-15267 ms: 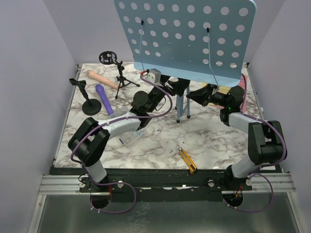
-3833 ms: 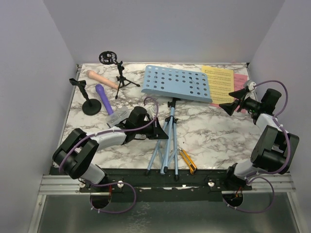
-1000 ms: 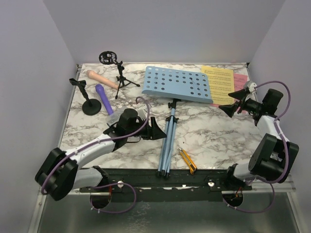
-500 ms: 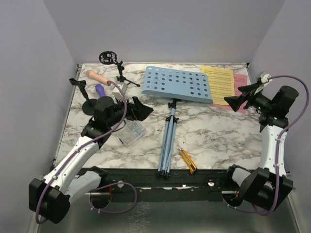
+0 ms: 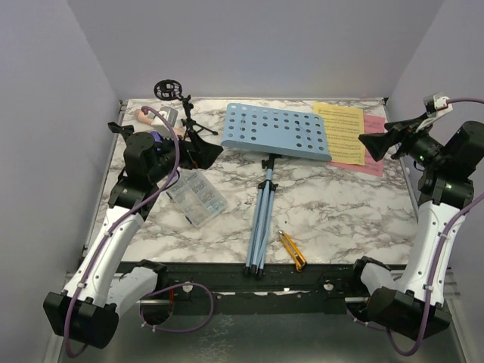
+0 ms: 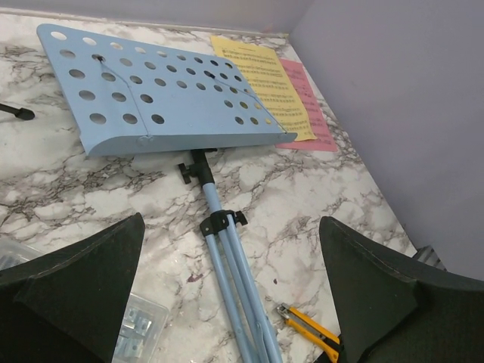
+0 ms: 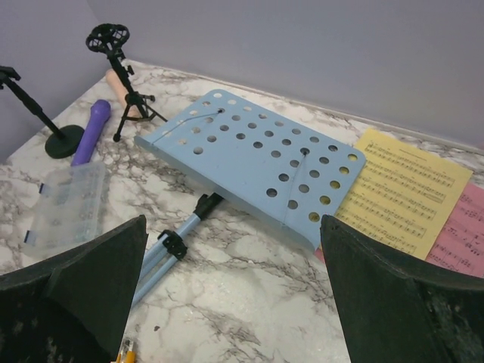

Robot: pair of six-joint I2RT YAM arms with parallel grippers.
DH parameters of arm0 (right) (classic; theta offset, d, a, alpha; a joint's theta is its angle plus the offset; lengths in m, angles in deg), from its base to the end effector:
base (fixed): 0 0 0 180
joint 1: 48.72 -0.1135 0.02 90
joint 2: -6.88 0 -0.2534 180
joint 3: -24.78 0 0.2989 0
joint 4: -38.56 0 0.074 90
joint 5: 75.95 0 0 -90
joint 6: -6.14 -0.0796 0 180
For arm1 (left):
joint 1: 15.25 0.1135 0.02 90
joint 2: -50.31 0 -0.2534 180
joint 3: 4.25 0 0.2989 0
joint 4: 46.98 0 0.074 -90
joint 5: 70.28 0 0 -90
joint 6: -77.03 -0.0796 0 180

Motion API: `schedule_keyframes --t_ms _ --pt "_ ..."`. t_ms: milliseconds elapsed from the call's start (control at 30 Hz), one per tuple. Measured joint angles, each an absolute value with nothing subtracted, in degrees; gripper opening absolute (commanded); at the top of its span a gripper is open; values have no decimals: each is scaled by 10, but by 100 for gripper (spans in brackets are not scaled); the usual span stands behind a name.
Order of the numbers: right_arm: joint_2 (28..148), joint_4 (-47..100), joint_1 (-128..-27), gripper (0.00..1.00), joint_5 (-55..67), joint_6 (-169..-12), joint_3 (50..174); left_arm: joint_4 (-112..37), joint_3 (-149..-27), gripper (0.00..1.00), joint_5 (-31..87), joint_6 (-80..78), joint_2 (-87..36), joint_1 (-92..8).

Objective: Pack up the instrument practice props
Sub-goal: Reset both arms

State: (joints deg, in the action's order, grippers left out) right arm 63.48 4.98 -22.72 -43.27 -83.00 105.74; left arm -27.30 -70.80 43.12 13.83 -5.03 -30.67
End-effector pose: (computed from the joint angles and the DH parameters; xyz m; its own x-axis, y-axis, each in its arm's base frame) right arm 0.2705 -0.0574 0.4296 -0.1363 0.0575 -0.9890 -0.5121 0.8505 0.1200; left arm 0.2948 -0.1141 0.3584 -0.4075 -0.3168 -0.8565 0.4918 0.7141 -0.4982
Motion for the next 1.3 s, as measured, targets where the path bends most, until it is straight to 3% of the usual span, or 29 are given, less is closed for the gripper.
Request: schedule_keyframes --t_ms 400,1300 --pt "570 31 -227 100 -431 -925 1076 -258 -722 99 435 160 11 -306" --pt "565 -51 -227 100 -477 -976 1148 -224 -712 99 438 178 71 -306"
